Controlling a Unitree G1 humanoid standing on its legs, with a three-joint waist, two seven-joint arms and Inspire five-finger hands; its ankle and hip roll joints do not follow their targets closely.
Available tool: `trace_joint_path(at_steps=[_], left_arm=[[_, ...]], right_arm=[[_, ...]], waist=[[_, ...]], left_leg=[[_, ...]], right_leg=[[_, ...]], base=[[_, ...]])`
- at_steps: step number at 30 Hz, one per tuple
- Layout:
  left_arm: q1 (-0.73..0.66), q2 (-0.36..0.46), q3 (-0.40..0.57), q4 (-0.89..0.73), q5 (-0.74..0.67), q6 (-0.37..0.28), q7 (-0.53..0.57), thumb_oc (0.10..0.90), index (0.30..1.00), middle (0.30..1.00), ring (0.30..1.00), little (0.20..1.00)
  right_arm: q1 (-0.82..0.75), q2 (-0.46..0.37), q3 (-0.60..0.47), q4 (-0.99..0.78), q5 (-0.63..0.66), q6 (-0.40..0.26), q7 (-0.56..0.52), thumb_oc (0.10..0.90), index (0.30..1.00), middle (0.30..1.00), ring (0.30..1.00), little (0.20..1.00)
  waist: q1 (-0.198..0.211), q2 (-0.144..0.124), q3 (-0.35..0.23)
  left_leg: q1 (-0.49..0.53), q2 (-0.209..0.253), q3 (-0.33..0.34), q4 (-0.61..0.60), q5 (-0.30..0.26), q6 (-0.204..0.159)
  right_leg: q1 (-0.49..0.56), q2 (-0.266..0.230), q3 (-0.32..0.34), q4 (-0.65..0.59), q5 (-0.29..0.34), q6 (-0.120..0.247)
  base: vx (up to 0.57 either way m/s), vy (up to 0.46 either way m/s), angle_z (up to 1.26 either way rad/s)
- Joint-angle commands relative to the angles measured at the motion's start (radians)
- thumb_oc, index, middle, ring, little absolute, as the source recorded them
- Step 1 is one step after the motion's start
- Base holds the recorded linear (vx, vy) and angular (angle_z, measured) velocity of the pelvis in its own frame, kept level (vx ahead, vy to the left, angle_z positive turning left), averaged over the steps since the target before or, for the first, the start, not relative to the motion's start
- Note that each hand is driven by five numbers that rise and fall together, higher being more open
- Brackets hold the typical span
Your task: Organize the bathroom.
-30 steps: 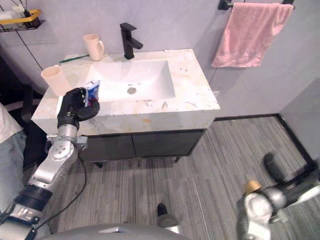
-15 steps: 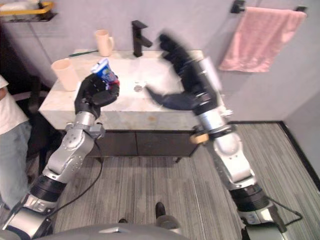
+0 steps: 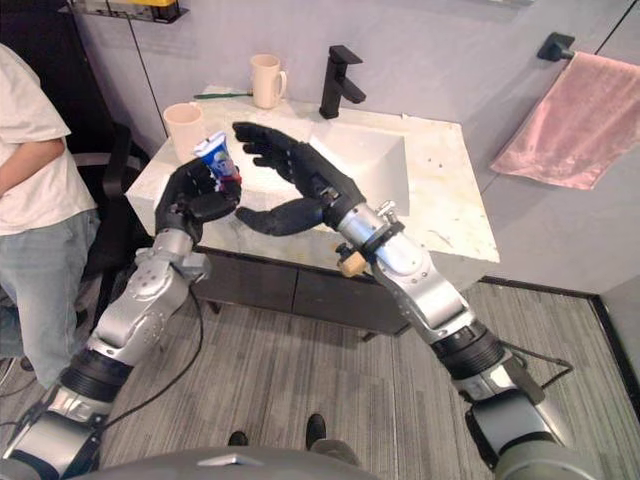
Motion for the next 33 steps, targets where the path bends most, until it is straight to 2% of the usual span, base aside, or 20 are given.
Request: trace_joint_path(at_steps=[1,9,15,16,17,18,19,20,25,33], left_arm=[[-0.208,-0.034,-0.051,0.023,0.069,-0.082,-0.046,0.4,0.3,0.3,0.3,0.3],[-0.207,-0.04,-0.069,0.015,0.063,-0.05,-0.055,0.4,0.3,0.3,0.3,0.3],[-0.196,-0.031,-0.062,0.009,0.061,-0.059,-0.066,0.4,0.3,0.3,0.3,0.3],[-0.196,-0.028,-0.061,0.004,0.06,-0.054,-0.066,0.4,0.3,0.3,0.3,0.3],[-0.195,-0.026,-0.06,0.004,0.058,-0.054,-0.066,0.4,0.3,0.3,0.3,0.3],[-0.197,-0.025,-0.062,0.006,0.058,-0.055,-0.064,0.4,0.3,0.3,0.3,0.3],[-0.196,-0.025,-0.062,0.007,0.059,-0.056,-0.065,0.4,0.3,0.3,0.3,0.3],[-0.195,-0.023,-0.06,0.007,0.064,-0.055,-0.07,0.4,0.3,0.3,0.3,0.3],[-0.193,-0.016,-0.058,0.006,0.056,-0.053,-0.072,0.4,0.3,0.3,0.3,0.3],[-0.189,-0.026,-0.062,0.02,0.059,-0.047,-0.083,0.4,0.3,0.3,0.3,0.3]], right_arm=[[-0.142,0.046,-0.066,-0.038,-0.021,-0.092,-0.081,0.8,0.9,0.9,0.9,0.9],[-0.168,0.092,-0.011,0.018,-0.029,-0.092,-0.114,0.8,0.9,0.9,0.9,0.9],[-0.158,0.098,0.001,0.04,-0.043,-0.071,-0.106,0.8,0.9,0.9,0.9,0.9],[-0.156,0.096,0.007,0.051,-0.04,-0.074,-0.105,0.773,0.86,0.86,0.86,0.86],[-0.154,0.094,0.008,0.058,-0.037,-0.076,-0.102,0.667,0.7,0.7,0.7,0.7],[-0.153,0.095,0.012,0.07,-0.034,-0.075,-0.094,0.604,0.606,0.606,0.606,0.606],[-0.15,0.095,0.013,0.074,-0.035,-0.069,-0.085,0.642,0.662,0.662,0.662,0.662],[-0.145,0.092,0.017,0.084,-0.044,-0.059,-0.076,0.8,0.9,0.9,0.9,0.9],[-0.132,0.076,0.029,0.102,-0.045,-0.056,-0.057,0.8,0.9,0.9,0.9,0.9],[-0.13,0.098,0.014,0.103,-0.045,-0.093,-0.061,0.8,0.9,0.9,0.9,0.9]], waist=[[0.008,0.018,-0.091],[0.031,0.02,-0.09],[0.04,0.021,-0.089],[0.042,0.021,-0.09],[0.042,0.021,-0.09],[0.043,0.02,-0.09],[0.043,0.02,-0.09],[0.045,0.02,-0.091],[0.042,0.02,-0.09],[0.045,0.022,-0.089]], left_leg=[[-0.03,-0.026,-0.038,-0.001,-0.05,0.022],[-0.033,-0.028,-0.051,-0.001,-0.047,0.024],[-0.034,-0.029,-0.057,-0.001,-0.046,0.025],[-0.034,-0.029,-0.059,-0.001,-0.046,0.025],[-0.034,-0.03,-0.06,-0.001,-0.045,0.025],[-0.034,-0.03,-0.061,-0.001,-0.045,0.026],[-0.033,-0.03,-0.062,-0.001,-0.045,0.026],[-0.034,-0.03,-0.063,-0.001,-0.044,0.026],[-0.033,-0.03,-0.063,-0.001,-0.044,0.026],[-0.034,-0.029,-0.067,-0.001,-0.043,0.025]], right_leg=[[0.066,0.012,-0.07,-0.007,-0.103,0.0],[0.07,0.007,-0.087,-0.007,-0.104,0.0],[0.073,0.005,-0.096,-0.007,-0.106,-0.001],[0.073,0.005,-0.097,-0.007,-0.106,-0.001],[0.074,0.005,-0.099,-0.007,-0.106,0.0],[0.075,0.005,-0.1,-0.007,-0.106,0.0],[0.076,0.005,-0.101,-0.007,-0.106,-0.001],[0.075,0.005,-0.101,-0.007,-0.106,-0.001],[0.076,0.005,-0.103,-0.007,-0.105,0.0],[0.076,0.004,-0.104,-0.007,-0.105,0.0]], base=[[0.0,0.0,0.0],[0.01,0.0,0.03],[0.01,0.006,0.06],[0.0,0.0,0.0],[0.0,0.0,0.0],[0.0,0.0,0.0],[0.01,-0.003,0.04],[0.01,-0.002,0.03],[0.0,0.0,0.0],[0.0,0.0,0.0]])
